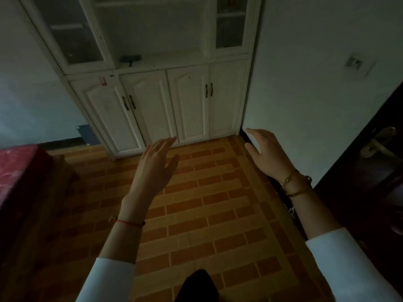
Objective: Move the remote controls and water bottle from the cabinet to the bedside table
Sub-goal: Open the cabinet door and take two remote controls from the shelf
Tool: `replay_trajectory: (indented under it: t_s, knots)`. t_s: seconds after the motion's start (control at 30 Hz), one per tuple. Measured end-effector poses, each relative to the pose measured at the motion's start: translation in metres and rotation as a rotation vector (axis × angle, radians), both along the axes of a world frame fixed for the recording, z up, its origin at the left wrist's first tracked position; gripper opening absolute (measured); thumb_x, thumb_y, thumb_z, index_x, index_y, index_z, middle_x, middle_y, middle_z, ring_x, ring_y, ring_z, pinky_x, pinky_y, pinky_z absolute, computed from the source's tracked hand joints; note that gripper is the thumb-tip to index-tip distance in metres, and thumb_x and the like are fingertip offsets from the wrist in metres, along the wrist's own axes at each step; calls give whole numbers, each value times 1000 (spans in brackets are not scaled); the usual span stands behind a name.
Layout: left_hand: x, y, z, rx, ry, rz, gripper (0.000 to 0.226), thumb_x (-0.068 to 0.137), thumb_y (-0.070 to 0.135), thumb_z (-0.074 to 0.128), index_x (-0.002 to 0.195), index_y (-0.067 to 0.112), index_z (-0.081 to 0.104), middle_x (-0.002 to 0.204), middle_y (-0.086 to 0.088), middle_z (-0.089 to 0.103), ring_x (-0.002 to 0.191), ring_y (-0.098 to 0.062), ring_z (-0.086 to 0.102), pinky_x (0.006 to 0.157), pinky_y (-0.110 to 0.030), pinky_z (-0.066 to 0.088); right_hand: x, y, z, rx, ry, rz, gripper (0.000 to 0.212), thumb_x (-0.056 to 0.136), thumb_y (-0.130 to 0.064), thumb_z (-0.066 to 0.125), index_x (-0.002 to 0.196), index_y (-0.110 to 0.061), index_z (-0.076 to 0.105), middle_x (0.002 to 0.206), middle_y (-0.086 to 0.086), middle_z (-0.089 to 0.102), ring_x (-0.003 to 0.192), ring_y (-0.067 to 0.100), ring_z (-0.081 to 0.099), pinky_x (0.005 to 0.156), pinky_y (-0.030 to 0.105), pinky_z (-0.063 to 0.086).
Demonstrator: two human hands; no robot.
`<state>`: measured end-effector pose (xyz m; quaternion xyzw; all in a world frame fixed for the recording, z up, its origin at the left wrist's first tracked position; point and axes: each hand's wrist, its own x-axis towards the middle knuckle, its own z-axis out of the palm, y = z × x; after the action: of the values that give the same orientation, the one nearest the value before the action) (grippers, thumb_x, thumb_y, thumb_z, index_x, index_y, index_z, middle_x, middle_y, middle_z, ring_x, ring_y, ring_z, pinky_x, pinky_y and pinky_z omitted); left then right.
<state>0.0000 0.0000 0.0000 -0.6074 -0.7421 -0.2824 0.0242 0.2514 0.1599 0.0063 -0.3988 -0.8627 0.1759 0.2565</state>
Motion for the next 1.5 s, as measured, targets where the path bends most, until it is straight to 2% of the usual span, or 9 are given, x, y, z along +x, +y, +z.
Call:
replay_trajectory:
  t_s: [0.2, 0.37, 0.47, 0.57, 0.7, 0.93, 1.1, 1.33, 1.5]
  knots:
    - [-24, 51, -17, -23, -24, 28, 50, 95, 32, 51, 143, 20, 40, 142, -4, 50, 132, -22, 45, 108, -42, 40, -25, 48, -16, -46, -21, -10, 47, 97, -28, 42, 141, -13, 37, 145, 9, 42, 138, 23, 31, 115, 39, 28]
    - [-59, 117, -26, -19, -35, 28, 50, 95, 32, 51, 142, 18, 41, 142, -4, 50, 132, -22, 45, 109, -43, 39, -64, 116, -27, -25, -27, -7, 45, 97, -28, 43, 140, -12, 39, 143, 9, 45, 136, 23, 34, 112, 33, 27]
    - [-85, 167, -23, -26, -43, 29, 51, 96, 32, 50, 143, 20, 39, 143, -4, 49, 132, -22, 44, 110, -49, 37, -93, 164, -25, -34, -5, -2, 44, 97, -25, 44, 140, -13, 40, 142, 9, 45, 135, 23, 35, 112, 30, 27]
    - [-115, 222, -14, -32, -58, 38, 51, 96, 33, 50, 144, 22, 37, 144, -4, 48, 133, -22, 44, 111, -49, 36, -125, 217, -16, -39, 29, 4, 44, 96, -24, 46, 139, -13, 40, 142, 10, 46, 135, 24, 36, 114, 39, 31]
    - [-151, 293, -4, -13, -42, 10, 49, 96, 31, 50, 143, 19, 40, 143, -4, 49, 133, -22, 44, 111, -48, 36, -168, 282, -5, -31, 50, -6, 44, 97, -24, 45, 139, -15, 40, 141, 10, 45, 133, 22, 37, 108, 26, 25]
    - [-200, 403, -3, -38, -62, -31, 50, 96, 30, 50, 143, 18, 40, 144, -4, 48, 135, -22, 42, 112, -46, 34, -217, 379, -12, -31, 44, -36, 44, 97, -24, 46, 139, -13, 40, 141, 11, 46, 133, 23, 37, 108, 26, 25]
    - [-233, 481, -14, -43, -65, -55, 50, 96, 30, 51, 143, 18, 41, 143, -5, 49, 134, -23, 43, 111, -49, 35, -245, 452, -26, -53, 43, -49, 45, 97, -24, 46, 140, -13, 39, 142, 11, 45, 134, 23, 36, 108, 26, 24]
    - [-275, 609, -23, -32, -57, -40, 50, 96, 30, 52, 143, 18, 41, 142, -6, 50, 132, -23, 46, 110, -45, 38, -291, 579, -38, -67, 65, -12, 45, 96, -24, 47, 140, -13, 40, 141, 12, 45, 133, 24, 36, 112, 32, 28]
    - [-309, 710, -5, 3, -63, -20, 51, 96, 31, 51, 144, 18, 39, 144, -6, 48, 134, -23, 44, 112, -40, 36, -331, 692, -18, -36, 101, 22, 45, 96, -22, 49, 139, -10, 41, 140, 14, 46, 132, 27, 38, 110, 28, 25]
